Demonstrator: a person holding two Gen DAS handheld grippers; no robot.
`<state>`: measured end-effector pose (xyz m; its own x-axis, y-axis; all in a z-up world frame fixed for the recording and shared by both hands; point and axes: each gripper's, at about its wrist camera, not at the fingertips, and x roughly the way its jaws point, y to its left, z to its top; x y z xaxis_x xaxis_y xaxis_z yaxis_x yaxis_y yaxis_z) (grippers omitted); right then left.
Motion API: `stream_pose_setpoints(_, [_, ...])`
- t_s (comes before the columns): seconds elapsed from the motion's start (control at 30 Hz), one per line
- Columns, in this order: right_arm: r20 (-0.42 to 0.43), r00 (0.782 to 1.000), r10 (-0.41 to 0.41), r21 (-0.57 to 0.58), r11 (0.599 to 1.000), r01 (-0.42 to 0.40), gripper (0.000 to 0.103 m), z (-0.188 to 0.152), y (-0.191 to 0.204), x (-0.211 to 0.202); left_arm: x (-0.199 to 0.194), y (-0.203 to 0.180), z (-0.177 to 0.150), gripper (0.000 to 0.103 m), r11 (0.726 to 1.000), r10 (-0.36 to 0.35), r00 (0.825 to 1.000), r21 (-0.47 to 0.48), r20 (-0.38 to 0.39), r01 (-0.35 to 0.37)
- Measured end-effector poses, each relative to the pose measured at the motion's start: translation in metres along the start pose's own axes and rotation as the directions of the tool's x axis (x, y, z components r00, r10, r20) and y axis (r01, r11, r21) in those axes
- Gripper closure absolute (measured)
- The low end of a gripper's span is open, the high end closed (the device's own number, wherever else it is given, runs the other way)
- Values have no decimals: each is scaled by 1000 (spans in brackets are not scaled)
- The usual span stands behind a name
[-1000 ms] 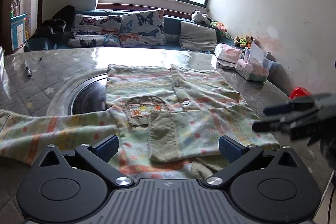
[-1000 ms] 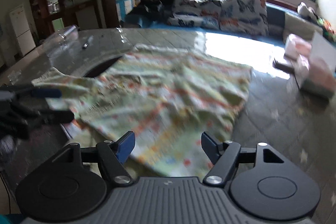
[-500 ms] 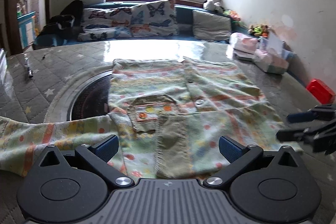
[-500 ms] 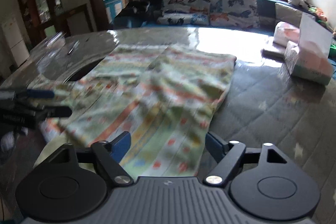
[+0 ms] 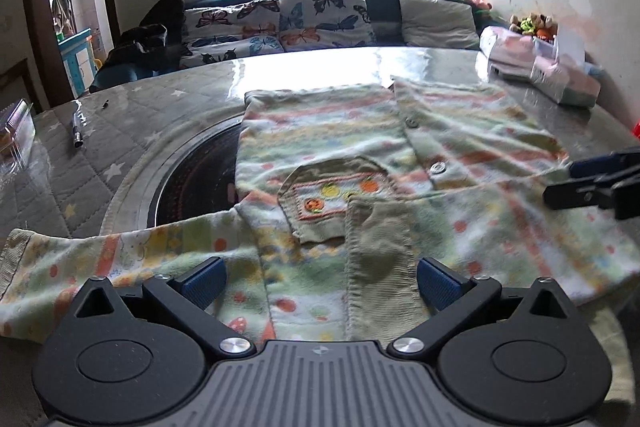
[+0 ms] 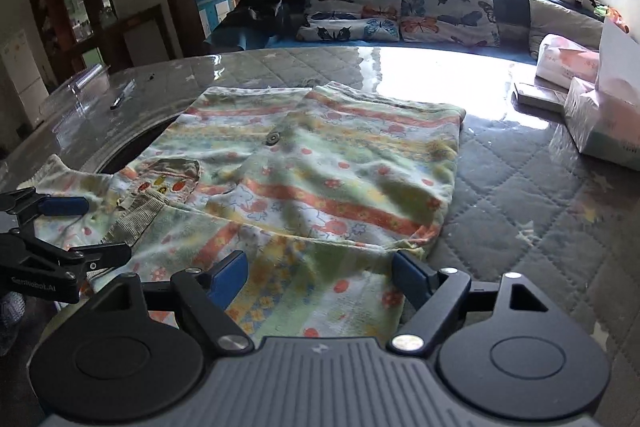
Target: Fold clothes
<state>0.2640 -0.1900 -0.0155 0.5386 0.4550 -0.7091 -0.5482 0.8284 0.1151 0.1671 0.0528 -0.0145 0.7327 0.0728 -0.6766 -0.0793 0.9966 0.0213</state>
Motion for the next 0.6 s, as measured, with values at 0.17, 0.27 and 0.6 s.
stream_pose_setpoints(0.17, [5, 1000, -10, -41, 999, 10, 21, 3, 13, -5, -4, 3, 0, 0, 1000, -4, 1000, -7, 8, 4])
stream_pose_setpoints(0.27, [19, 1000, 3, -58, 998, -2, 19, 6, 27, -6, -10, 8, -1, 0, 1000, 1, 1000, -22, 15, -1])
stream_pose_setpoints(0.6, [5, 1000, -15, -150, 988, 16, 17, 1, 66, 18, -41, 49, -14, 0, 987, 72, 996, -144, 44, -65])
